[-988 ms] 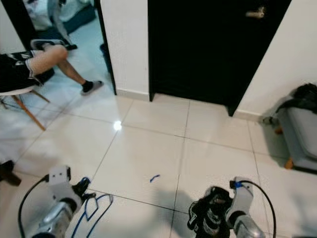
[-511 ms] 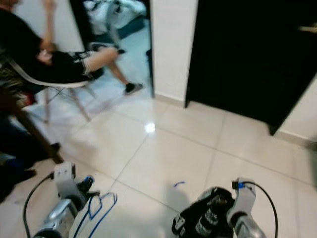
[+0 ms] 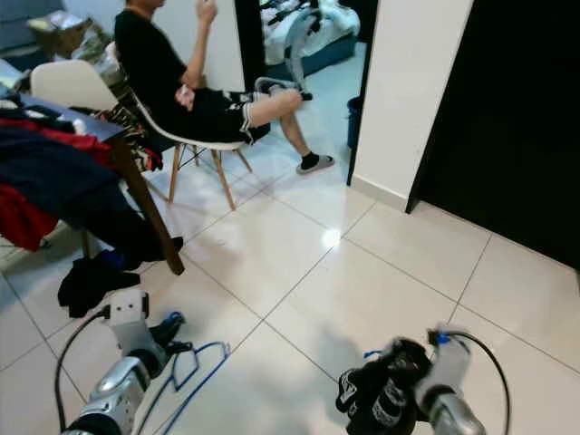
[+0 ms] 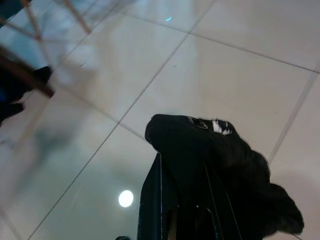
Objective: Hang hanger
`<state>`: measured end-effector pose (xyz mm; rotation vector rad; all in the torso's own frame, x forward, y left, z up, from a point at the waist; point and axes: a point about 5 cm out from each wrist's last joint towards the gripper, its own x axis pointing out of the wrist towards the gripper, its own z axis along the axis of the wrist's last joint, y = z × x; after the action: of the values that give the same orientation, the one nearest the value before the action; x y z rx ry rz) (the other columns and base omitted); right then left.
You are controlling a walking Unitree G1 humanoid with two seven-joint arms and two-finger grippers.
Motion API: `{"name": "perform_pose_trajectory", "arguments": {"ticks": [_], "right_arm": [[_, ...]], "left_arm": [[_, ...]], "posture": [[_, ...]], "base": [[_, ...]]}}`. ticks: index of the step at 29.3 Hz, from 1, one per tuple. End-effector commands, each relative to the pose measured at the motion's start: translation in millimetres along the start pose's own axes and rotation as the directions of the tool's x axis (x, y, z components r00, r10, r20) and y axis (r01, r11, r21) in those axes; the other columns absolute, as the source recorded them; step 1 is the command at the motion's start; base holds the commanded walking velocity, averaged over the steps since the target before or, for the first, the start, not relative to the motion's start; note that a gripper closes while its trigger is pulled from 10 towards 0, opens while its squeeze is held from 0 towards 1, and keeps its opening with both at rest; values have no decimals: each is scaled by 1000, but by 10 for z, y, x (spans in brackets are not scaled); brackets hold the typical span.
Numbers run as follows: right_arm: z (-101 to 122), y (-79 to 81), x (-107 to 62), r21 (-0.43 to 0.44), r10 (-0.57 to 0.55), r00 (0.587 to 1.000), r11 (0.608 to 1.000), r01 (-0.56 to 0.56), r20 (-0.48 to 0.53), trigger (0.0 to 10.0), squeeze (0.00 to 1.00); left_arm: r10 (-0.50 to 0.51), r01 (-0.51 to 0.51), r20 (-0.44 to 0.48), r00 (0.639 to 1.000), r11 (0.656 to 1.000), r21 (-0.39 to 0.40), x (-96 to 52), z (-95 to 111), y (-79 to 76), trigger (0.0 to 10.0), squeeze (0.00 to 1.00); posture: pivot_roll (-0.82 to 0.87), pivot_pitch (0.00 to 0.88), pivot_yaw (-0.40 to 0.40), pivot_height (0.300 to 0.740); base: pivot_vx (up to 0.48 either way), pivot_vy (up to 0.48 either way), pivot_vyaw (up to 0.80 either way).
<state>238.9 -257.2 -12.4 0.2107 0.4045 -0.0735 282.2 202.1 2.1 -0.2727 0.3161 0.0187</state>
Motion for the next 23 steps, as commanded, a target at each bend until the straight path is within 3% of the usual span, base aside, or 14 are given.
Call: {"name": "perform_pose_trajectory", "arguments": {"ticks": [1,12,23], "right_arm": [[-25,-30,-25,9,-10,1000,1000,10,-4,10000,0],[-12,-66,-22,13,-21,1000,1000,21,-14,10000,0],[-4,-55,-5,16,-18,1000,1000,18,-13,10000,0]], "left_arm": [[9,-9,-11,1000,1000,13,-43,-65,14,10000,0],[-3,3,21,1000,1000,15,-22,-26,-72,10000,0],[7,-7,24,1000,1000,15,-12,1,-60,10000,0]], "posture": [[11,75,-24,740],[10,79,-31,740],[12,74,-28,740]], "base": [[0,0,775],[0,0,775],[0,0,768]]}}
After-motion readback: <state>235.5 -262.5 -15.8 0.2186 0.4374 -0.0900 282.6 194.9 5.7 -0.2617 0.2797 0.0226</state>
